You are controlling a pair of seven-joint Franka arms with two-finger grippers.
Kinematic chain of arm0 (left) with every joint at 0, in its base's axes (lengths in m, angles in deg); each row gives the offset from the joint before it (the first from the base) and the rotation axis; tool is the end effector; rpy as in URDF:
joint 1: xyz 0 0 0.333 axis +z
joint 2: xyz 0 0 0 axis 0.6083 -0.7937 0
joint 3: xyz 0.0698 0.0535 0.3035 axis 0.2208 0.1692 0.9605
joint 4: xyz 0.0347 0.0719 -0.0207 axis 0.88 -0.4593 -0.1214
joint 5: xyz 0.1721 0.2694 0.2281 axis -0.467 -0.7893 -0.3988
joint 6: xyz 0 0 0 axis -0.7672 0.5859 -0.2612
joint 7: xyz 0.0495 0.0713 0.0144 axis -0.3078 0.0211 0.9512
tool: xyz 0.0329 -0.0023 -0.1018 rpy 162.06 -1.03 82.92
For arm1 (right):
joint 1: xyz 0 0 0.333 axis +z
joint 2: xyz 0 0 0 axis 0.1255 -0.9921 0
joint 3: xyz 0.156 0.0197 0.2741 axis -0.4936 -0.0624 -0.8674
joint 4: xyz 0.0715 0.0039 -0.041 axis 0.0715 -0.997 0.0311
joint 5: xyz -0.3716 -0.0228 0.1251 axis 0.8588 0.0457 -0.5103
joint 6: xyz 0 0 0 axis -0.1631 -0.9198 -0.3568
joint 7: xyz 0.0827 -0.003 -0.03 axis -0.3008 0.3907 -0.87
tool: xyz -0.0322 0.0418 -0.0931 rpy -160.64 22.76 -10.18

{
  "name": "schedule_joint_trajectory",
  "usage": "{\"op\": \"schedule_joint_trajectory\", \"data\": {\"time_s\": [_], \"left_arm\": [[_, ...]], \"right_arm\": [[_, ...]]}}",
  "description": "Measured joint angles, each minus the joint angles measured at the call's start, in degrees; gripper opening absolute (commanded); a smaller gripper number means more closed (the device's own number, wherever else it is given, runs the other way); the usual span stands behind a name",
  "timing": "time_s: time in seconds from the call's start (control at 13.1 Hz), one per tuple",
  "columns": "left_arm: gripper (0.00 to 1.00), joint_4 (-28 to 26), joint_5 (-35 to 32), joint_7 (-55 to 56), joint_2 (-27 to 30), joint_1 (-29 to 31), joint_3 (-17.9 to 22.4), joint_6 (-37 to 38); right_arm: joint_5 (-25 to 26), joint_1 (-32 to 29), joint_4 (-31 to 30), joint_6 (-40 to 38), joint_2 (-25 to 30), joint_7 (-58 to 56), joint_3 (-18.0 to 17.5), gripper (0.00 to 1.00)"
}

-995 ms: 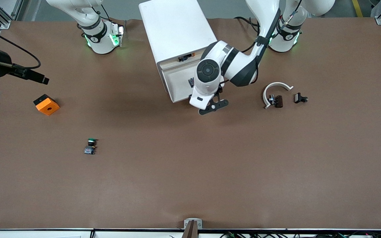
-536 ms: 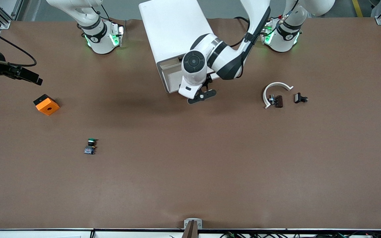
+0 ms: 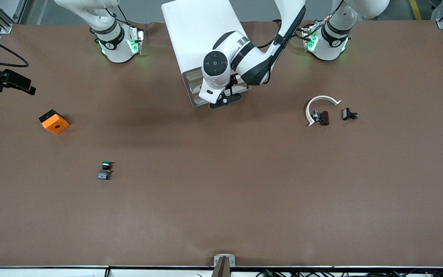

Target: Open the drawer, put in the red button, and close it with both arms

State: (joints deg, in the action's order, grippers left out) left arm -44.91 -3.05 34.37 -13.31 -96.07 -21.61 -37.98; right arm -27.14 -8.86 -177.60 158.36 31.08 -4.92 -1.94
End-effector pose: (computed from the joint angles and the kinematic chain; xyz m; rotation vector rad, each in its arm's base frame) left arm 0.3570 -0.5447 0.2877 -3.0134 -0.5069 0.5461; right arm 0.5285 -0.0294 0.6341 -3.1203 0.1731 0.1955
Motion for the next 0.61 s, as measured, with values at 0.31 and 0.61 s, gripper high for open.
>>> {"op": "schedule_joint_trajectory", "data": {"time_s": [0.31, 0.61], "left_arm": [[1.00, -0.1, 1.2, 3.5, 0.0, 0.1, 0.0, 0.1], [1.00, 1.1, 0.6, 5.0, 1.1, 5.3, 0.8, 0.4]], "right_arm": [[0.4, -0.8, 0.8, 0.0, 0.0, -4.5, 0.1, 1.00], [0.4, -1.5, 1.0, 0.0, 0.0, -5.1, 0.1, 1.00]]}}
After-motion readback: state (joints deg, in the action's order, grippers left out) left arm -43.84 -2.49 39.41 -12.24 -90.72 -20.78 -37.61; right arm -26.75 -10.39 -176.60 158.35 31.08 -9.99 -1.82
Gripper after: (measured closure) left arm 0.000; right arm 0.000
